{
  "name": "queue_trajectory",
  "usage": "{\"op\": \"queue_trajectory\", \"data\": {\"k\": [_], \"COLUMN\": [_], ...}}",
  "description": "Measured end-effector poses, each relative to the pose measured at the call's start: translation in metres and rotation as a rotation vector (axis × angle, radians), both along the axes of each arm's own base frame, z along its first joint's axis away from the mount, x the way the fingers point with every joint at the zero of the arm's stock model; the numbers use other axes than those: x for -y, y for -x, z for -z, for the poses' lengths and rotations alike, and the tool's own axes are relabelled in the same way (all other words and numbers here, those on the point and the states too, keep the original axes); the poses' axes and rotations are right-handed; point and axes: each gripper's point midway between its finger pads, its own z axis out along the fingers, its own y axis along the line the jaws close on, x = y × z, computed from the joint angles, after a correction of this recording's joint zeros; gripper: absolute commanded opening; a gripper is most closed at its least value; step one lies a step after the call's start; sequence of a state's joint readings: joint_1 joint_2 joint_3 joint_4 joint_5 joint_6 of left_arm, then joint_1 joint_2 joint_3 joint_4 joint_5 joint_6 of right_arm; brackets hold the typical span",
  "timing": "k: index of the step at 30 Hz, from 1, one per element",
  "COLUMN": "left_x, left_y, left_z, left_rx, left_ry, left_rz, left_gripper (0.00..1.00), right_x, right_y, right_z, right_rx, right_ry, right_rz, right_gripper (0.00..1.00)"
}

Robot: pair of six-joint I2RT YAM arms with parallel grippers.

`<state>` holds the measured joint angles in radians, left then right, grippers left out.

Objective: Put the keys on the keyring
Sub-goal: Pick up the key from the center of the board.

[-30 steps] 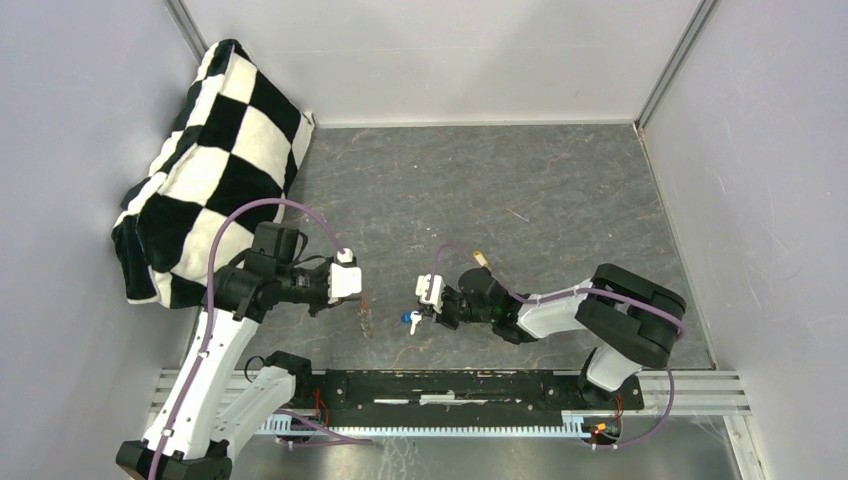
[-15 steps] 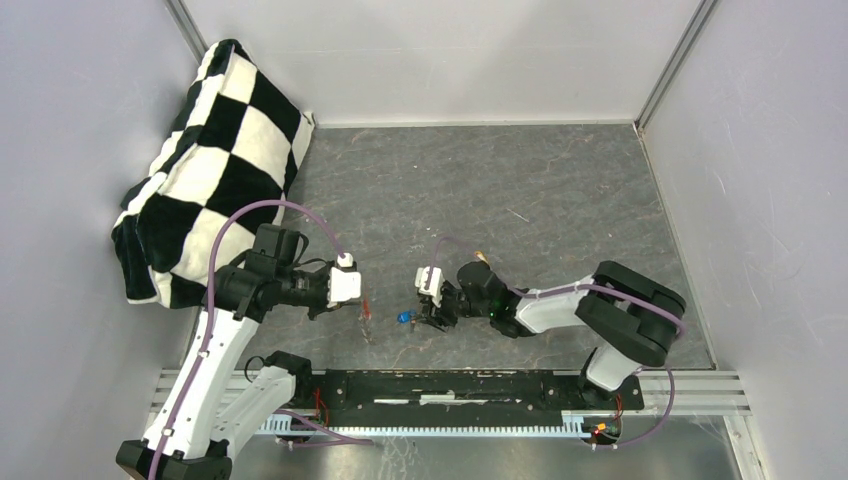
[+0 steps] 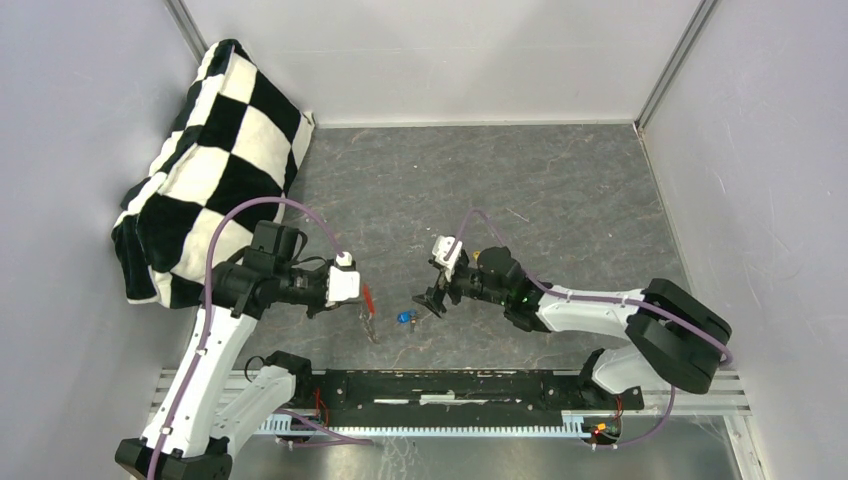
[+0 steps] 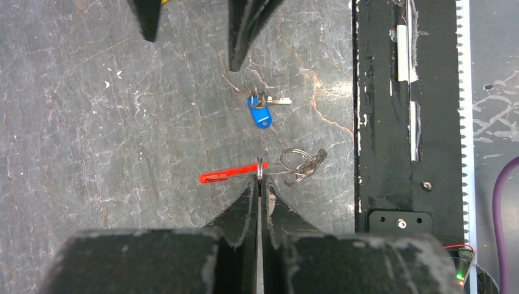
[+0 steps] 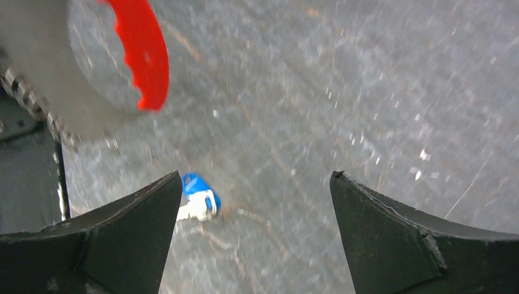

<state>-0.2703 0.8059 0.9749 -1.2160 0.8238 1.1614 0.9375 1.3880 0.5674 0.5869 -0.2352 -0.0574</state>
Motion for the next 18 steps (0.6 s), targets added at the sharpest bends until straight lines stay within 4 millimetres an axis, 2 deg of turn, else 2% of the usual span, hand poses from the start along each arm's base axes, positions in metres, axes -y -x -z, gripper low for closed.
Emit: {"op": "queue_trajectory", "data": {"k": [3,5,8,10,13,18], "left_x": [0.001,0.001,0.001,0.001,0.003,0.005], "left_y": [0.001,0.002,0.003,0.004,0.003,0.005], "left_z": [-0.001,-0.001,-0.001,-0.002,-0.004,-0.008], "left_rx": [-0.009,-0.01,-0.009,-0.006,-0.004,-0.003], "left_ry": [0.005,0.007,0.005,0.005,0.011,0.028], "left_rz": [0.004,0.012,0.022,0.027,0.032,0.041], "left_gripper": [0.02,0.02,0.02,0.02,0.02,0.02], "right_x": [0.013,0.026,0.037,0.033,0.018,0.028], "right_y": [0.007,0.007,0.003,0.001,-0.003,0.017], "right_z": [0.03,0.041,0.031,0.025,0.035,0.061], "right_rx": [-0.032,-0.029,0.006,0.025,0.027,0.074], "right_ry": [0.051,0.081,0.038,0.014,0.053,0.115], "right_rz": [0.011,0.049,0.108,0.099,0.047,-0.061], "right_gripper": [0.97,0.98,0.98,0.98,0.98,0.92]}}
